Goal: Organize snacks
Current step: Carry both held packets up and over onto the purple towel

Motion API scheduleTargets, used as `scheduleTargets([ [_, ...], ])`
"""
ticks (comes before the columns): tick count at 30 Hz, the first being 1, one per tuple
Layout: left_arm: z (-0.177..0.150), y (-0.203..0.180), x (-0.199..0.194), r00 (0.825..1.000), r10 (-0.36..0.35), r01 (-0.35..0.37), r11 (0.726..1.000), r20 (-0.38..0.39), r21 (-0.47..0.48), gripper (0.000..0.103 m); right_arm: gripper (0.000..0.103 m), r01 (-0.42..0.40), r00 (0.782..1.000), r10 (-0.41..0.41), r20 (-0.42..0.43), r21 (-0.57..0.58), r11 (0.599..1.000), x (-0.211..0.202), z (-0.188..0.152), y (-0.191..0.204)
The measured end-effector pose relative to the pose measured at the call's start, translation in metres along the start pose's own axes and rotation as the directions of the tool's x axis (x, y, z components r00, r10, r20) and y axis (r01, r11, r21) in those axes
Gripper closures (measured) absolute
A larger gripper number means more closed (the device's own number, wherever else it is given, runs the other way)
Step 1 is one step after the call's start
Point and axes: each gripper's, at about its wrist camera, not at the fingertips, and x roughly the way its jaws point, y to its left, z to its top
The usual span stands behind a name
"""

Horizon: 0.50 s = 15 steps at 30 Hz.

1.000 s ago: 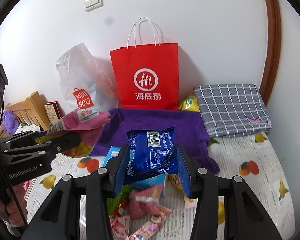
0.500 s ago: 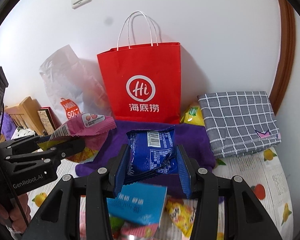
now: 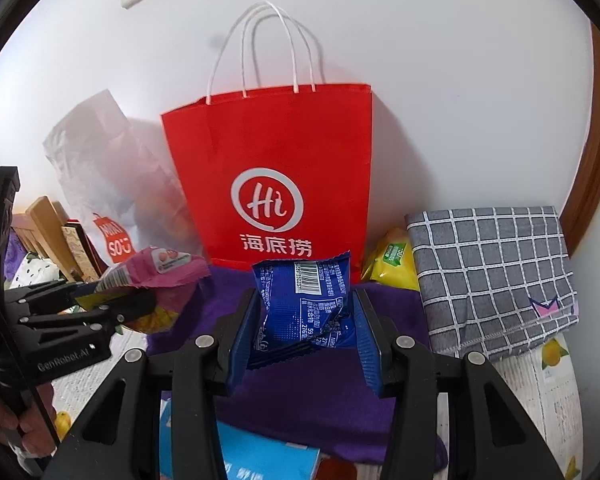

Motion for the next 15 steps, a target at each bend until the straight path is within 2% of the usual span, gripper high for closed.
scheduleTargets([
  [4, 0.004, 0.003, 0.014, 1.000, 0.011, -0.011, 1.000, -0.007, 0.007, 0.061, 0.057, -0.022, 1.000, 0.023, -0.015, 0.036, 0.999, 0.017, -0.003, -0.017],
  [15, 0.007, 0.007, 0.031, 1.000, 0.010, -0.010, 1.000, -0.016, 0.008, 0.061, 0.057, 0.018, 0.999, -0.014, -0.048, 0.103, 0.995, 0.033, -0.008, -0.057],
])
